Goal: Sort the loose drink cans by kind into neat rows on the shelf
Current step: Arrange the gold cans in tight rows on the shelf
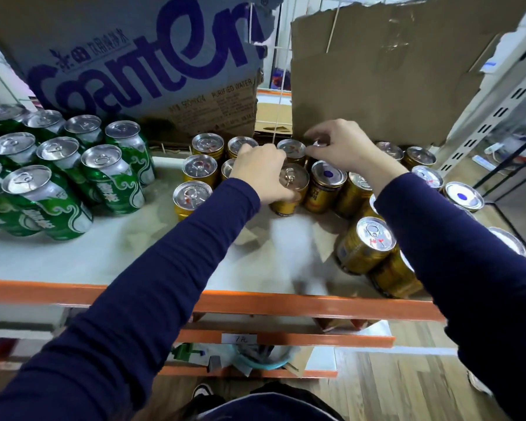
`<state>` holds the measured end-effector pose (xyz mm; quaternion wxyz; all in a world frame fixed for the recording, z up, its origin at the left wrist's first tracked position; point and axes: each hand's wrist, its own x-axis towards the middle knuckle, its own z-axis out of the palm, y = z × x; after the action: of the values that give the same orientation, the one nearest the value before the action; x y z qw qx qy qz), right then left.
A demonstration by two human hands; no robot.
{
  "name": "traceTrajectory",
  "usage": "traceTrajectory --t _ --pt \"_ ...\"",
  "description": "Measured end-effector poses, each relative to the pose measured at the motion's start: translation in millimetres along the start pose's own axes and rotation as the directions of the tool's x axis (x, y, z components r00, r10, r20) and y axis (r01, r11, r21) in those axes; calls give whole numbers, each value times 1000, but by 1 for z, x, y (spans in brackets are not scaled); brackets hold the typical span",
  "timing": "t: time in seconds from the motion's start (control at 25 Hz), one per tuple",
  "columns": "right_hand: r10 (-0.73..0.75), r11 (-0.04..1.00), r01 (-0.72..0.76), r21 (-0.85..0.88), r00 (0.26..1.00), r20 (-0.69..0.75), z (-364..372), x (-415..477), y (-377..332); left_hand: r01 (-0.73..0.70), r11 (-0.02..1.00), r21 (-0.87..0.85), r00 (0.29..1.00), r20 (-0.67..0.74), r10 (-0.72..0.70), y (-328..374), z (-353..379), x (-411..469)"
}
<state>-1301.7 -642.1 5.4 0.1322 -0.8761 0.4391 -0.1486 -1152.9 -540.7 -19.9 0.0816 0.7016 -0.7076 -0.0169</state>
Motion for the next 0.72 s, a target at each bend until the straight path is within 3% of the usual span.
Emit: traceTrajectory --t 0.28,0.56,0.72 --pt "-50 972 100 -213 972 229 21 41 -9 -121 993 11 991 52 121 -22 -15 -44" --pt "-41 983 78 -164 975 217 27 56 -15 -94 990 -102 983 147 108 -36 -18 -57" --pt "-28 972 110 -208 932 362 22 61 -20 -83 971 -225 983 144 117 -39 -19 -57"
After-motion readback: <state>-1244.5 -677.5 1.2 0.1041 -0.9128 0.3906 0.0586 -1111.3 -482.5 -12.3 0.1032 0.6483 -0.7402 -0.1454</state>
